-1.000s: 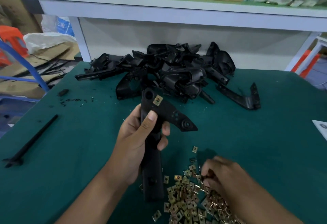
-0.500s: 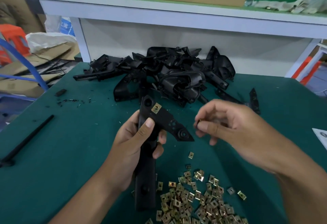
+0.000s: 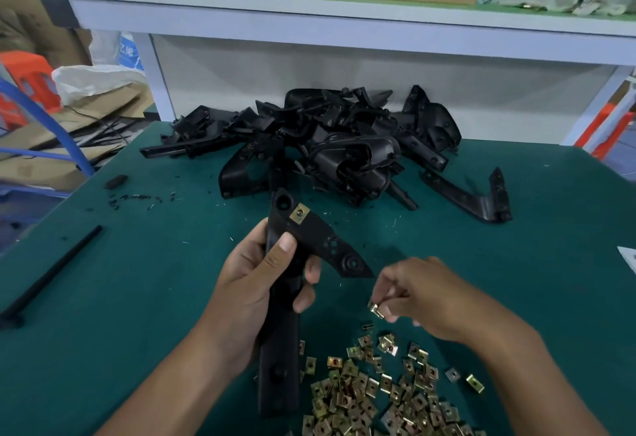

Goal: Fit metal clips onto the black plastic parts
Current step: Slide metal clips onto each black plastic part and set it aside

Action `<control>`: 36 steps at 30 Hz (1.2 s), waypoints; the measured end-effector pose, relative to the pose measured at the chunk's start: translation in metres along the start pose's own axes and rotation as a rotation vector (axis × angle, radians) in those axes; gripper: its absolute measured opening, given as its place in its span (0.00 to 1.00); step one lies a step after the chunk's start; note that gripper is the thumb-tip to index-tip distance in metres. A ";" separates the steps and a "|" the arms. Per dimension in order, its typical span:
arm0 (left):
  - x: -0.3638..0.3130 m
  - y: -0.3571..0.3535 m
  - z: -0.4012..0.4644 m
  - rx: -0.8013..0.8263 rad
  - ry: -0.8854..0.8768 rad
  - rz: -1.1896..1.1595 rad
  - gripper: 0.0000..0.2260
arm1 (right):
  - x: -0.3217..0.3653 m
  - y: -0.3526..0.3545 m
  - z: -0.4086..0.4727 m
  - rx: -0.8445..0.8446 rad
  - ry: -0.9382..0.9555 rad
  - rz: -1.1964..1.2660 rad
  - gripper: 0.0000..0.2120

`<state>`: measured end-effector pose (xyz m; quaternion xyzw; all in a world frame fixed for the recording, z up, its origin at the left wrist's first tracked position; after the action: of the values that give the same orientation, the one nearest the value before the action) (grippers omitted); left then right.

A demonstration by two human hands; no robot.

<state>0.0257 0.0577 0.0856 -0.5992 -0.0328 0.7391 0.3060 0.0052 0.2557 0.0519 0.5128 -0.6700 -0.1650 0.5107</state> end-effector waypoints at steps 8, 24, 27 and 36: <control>0.002 -0.001 0.000 -0.006 0.035 -0.039 0.12 | -0.003 -0.002 -0.001 -0.064 0.020 -0.052 0.14; 0.033 0.020 -0.005 -0.084 0.209 -0.105 0.15 | 0.000 0.001 -0.010 -0.338 0.204 0.368 0.03; 0.038 0.022 -0.007 -0.082 0.241 -0.097 0.16 | 0.004 -0.002 -0.009 -0.368 0.221 0.347 0.03; 0.046 0.011 -0.017 -0.204 0.265 0.164 0.18 | 0.032 -0.005 -0.023 -0.394 0.377 0.505 0.11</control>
<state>0.0324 0.0657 0.0365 -0.7200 -0.0179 0.6688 0.1841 0.0289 0.2330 0.0747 0.2443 -0.6252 -0.0623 0.7386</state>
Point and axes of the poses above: each hand's wrist, its own z-axis towards the middle knuckle, its own y-axis out of the back of the hand, x = y × z, the point moved 7 cm from there along z, towards the middle knuckle, and after that the axes turned 6 degrees about x, right-handed, at the moved point
